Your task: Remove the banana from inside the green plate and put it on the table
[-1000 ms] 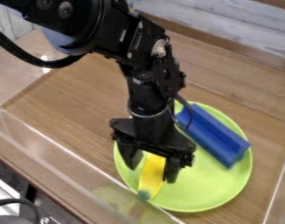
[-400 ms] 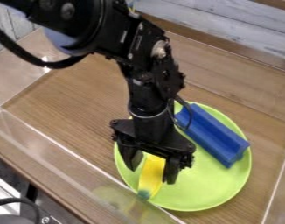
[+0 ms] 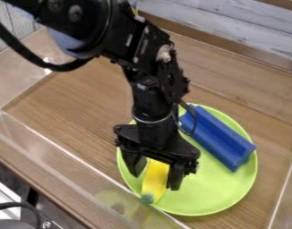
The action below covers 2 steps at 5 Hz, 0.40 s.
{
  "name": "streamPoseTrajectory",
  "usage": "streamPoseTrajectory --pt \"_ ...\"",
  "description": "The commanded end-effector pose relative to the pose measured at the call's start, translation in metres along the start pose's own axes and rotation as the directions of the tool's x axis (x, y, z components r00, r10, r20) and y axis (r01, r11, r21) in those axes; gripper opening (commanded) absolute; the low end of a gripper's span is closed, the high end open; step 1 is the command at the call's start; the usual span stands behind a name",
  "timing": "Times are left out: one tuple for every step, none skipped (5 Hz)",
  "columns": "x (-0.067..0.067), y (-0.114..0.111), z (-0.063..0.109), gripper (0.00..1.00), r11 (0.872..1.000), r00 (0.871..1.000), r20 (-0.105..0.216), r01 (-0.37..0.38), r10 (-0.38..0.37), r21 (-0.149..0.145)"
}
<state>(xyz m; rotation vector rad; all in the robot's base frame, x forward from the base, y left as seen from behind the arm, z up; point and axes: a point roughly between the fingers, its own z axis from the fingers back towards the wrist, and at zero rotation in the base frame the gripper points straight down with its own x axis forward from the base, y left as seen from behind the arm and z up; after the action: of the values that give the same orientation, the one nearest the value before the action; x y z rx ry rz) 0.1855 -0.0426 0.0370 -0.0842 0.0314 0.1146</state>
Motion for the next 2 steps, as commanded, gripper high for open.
streamPoseTrajectory --pt "0.0075 0.0001 0.001 1.0 1.0 1.0 0.027 -0.003 0.003 -0.008" --pt "0.0088 0.0001 -0.0004 0.0 1.0 1.0 0.029 0.002 -0.001 -0.011"
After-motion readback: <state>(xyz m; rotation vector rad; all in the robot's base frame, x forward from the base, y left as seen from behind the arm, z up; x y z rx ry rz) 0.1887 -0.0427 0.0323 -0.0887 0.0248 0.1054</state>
